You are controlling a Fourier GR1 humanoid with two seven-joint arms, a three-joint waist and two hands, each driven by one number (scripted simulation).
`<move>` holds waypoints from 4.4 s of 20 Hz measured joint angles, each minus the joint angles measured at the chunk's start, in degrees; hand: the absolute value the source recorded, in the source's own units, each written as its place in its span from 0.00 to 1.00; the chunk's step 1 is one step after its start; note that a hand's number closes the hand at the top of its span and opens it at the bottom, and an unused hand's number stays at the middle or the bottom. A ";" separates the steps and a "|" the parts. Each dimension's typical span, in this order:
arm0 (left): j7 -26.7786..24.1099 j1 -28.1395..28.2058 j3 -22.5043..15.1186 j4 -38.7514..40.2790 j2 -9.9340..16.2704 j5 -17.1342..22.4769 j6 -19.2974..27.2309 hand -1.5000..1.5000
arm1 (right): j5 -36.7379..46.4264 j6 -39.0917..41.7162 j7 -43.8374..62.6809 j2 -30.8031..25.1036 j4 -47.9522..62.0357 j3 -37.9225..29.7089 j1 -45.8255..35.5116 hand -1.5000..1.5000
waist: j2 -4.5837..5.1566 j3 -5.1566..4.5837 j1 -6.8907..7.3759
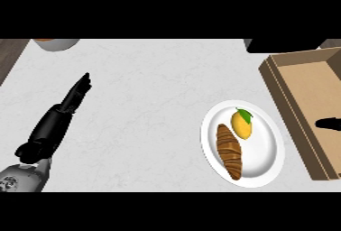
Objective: Pick the lemon from the plate and place it in the cardboard box
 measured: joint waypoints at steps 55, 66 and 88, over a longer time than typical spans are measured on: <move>1.43 -3.76 10.01 3.70 -8.14 -7.94 -12.86 0.50 | 58.13 31.70 27.80 14.06 -4.33 31.21 -8.97 0.00 | -0.16 0.02 0.89; 1.73 -2.62 12.50 2.56 -10.17 -9.62 -15.49 0.50 | 65.35 27.74 19.29 17.27 2.42 29.13 -6.45 0.00 | -0.17 0.02 0.85; 1.01 -4.27 14.83 4.45 -13.84 -13.61 -17.32 0.50 | 77.17 16.54 4.88 20.46 16.74 26.22 -6.62 1.00 | -0.19 -0.02 0.85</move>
